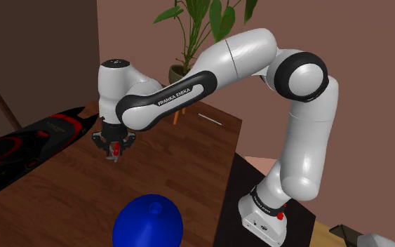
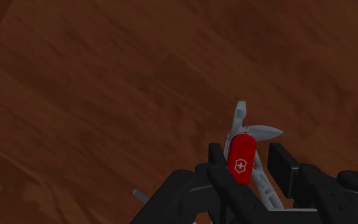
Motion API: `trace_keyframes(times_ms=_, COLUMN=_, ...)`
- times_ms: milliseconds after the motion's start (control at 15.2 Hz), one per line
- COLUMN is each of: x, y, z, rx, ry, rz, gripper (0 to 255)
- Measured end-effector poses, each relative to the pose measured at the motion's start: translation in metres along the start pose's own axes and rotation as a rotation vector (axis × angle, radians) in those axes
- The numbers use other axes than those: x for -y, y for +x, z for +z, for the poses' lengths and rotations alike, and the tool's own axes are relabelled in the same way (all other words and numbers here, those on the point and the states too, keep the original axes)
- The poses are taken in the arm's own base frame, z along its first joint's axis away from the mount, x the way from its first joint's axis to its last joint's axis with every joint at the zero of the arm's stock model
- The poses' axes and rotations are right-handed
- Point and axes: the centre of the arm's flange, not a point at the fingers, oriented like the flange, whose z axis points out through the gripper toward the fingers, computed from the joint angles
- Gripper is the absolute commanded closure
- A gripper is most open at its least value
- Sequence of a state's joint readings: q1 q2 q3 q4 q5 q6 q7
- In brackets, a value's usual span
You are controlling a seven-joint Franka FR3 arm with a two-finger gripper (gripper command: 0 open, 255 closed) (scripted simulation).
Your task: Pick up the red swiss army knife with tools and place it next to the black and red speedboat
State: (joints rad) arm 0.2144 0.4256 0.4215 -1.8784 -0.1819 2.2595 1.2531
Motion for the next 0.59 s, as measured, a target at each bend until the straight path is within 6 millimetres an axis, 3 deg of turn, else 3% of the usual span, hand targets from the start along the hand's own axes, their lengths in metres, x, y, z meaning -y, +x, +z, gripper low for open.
trace_keyframes(times_ms=330, x=-0.001, y=0.001, z=0.026, rx=0.0, ry=0.0, rz=0.0, gripper=255)
trace_keyframes(times_ms=594, x=0.0, y=0.001, z=0.031, rx=0.0, ry=0.0, rz=0.0, gripper=255)
